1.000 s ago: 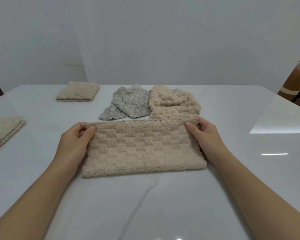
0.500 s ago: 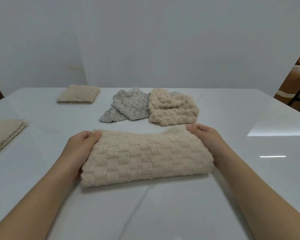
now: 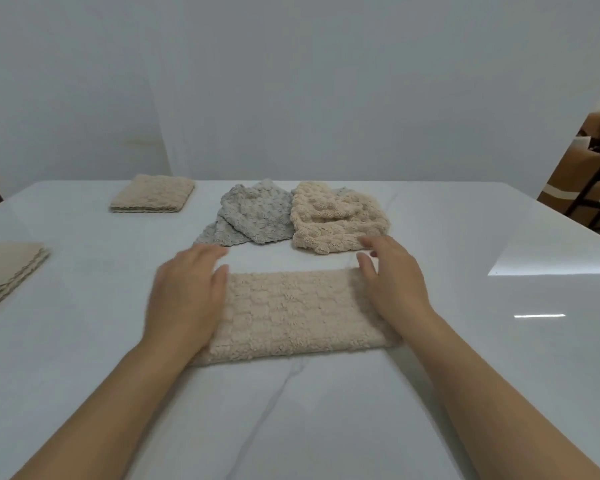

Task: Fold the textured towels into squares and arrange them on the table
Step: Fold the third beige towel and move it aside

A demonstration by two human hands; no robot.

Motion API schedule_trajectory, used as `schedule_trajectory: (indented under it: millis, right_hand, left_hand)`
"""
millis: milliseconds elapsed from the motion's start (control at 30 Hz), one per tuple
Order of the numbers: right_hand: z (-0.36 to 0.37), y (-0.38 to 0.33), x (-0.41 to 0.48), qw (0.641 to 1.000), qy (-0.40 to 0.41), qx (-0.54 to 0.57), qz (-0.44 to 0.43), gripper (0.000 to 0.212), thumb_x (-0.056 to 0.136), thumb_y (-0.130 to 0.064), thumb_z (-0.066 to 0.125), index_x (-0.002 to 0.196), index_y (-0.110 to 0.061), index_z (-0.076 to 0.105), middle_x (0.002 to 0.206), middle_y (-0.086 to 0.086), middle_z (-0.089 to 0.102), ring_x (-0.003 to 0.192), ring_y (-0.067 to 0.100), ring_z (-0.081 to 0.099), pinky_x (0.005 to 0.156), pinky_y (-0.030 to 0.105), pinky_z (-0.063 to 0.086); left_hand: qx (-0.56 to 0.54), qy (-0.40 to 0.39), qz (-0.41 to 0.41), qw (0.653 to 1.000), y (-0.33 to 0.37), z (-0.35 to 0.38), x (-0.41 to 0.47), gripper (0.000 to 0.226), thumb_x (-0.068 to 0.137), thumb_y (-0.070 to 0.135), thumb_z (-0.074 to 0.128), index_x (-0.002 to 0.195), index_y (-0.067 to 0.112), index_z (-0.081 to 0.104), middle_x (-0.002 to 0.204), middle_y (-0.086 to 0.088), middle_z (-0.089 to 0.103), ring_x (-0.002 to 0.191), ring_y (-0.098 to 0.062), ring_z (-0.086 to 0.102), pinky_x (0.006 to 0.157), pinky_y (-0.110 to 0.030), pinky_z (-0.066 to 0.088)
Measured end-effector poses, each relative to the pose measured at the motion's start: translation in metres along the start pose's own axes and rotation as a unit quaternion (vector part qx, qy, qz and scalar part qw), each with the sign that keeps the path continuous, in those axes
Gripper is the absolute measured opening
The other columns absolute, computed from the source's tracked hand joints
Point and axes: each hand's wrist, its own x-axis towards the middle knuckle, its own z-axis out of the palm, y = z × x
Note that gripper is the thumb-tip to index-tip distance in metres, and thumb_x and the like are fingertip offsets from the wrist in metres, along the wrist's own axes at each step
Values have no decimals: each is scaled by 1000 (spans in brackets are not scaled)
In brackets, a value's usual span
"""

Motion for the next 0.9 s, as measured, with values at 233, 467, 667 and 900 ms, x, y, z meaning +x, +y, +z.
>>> schedule_trajectory:
  millis: [233, 467, 667, 900]
  right_hand:
    - [29, -41, -34, 943, -294, -127, -88, 57, 103, -44, 15, 155, -24, 3, 162, -5, -6, 148, 19, -12, 118, 50, -7]
    - [27, -31, -36, 949, -277, -147, -39, 62, 99, -57, 13, 155, -31, 3, 163, -4, -7, 148, 22, -13, 117, 54, -9]
    - [23, -30, -39, 949, -275, -156, -18, 64, 98, -59, 12, 155, -31, 3, 163, -2, -4, 149, 23, -10, 117, 55, -7]
    - [3, -32, -75, 942, -290, -164, -31, 64, 98, -58, 12, 155, -30, 1, 163, -2, -7, 149, 24, -11, 117, 55, -7]
  left_hand:
    - [86, -274, 48, 957, 46, 35, -16, 53, 103, 35, 14, 154, 25, 4, 162, 6, -6, 148, -11, -8, 119, -42, -6]
    - [99, -275, -13, 956, 26, 30, -20, 56, 101, 45, 12, 154, 30, 1, 161, 6, -7, 148, -13, -9, 119, -46, -6]
    - [102, -275, -41, 955, 23, 23, -24, 58, 100, 46, 13, 154, 27, 3, 162, 3, 0, 148, -17, -5, 118, -46, -7]
    - [106, -285, -44, 952, 37, 5, -60, 59, 100, 47, 11, 154, 26, -1, 162, 2, -4, 148, -18, -7, 118, -46, -8]
